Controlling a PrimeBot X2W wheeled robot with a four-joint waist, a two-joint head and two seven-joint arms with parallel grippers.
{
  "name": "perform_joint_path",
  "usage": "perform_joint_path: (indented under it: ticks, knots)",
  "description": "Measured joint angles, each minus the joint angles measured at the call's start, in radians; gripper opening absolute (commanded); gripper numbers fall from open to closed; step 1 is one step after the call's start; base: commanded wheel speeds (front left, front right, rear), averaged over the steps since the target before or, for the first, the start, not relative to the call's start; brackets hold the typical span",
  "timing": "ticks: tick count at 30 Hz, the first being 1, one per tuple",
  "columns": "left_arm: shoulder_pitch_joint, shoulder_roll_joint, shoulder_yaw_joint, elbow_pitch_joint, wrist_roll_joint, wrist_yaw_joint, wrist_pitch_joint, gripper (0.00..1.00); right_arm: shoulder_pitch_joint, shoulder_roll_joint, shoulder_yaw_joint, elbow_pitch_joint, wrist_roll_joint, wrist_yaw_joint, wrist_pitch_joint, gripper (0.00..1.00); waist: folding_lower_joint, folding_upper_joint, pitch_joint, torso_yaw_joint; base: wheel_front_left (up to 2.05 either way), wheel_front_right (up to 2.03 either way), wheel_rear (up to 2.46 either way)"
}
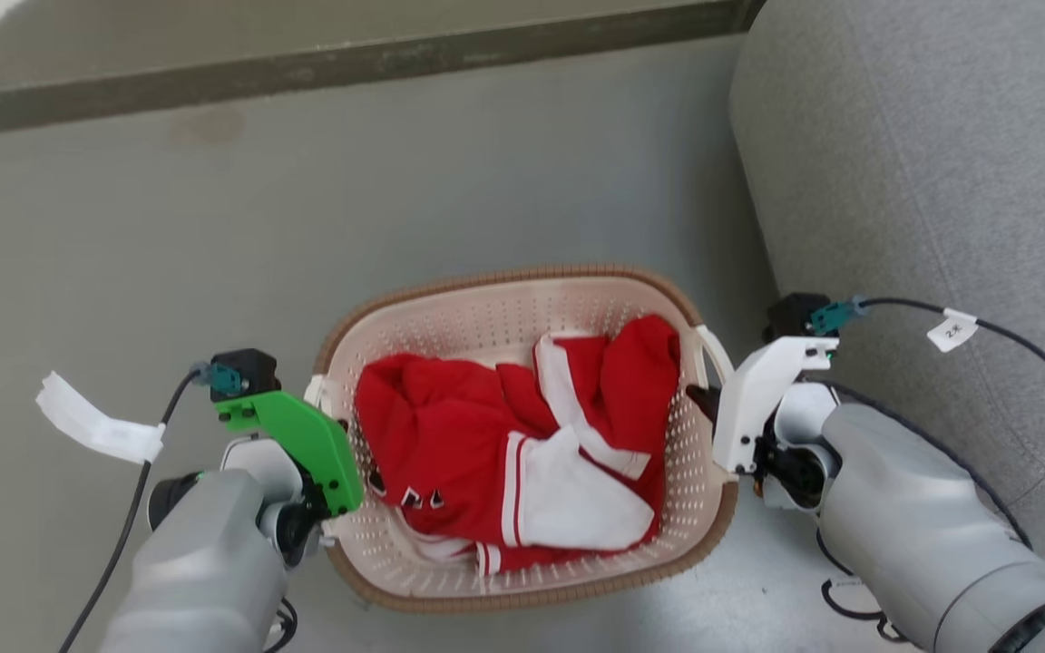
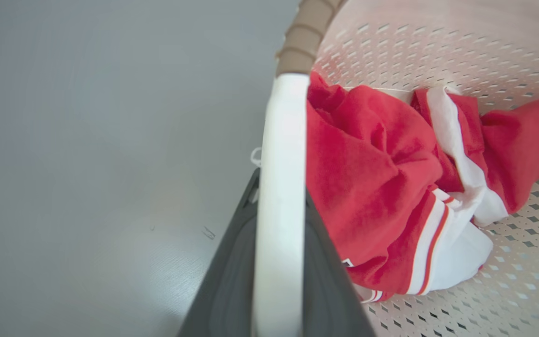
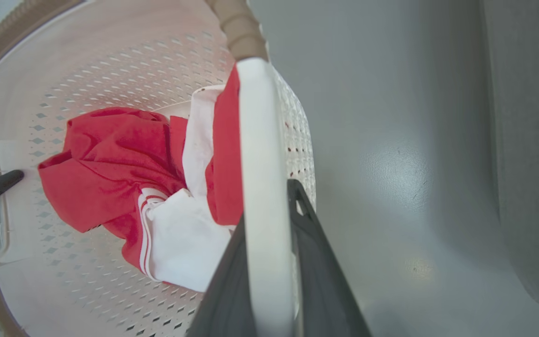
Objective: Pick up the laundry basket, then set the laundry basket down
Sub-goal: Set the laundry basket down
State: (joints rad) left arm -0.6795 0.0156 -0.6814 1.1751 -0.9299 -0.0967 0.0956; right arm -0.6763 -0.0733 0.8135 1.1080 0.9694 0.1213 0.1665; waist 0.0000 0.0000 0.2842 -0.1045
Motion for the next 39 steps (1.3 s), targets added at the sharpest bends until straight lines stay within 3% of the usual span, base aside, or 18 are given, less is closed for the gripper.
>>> perform_joint_path:
  ticks: [39]
  knots:
    - [-0.232,0.002,0.008,-0.051,0.012,0.018,-0.234,0.00,-0.203,-0.055,-0.010,-0.067,0.006,0.000,-0.242,0.00,0.0001,0.0000,0.455,0.017,0.00,0.00,0.00]
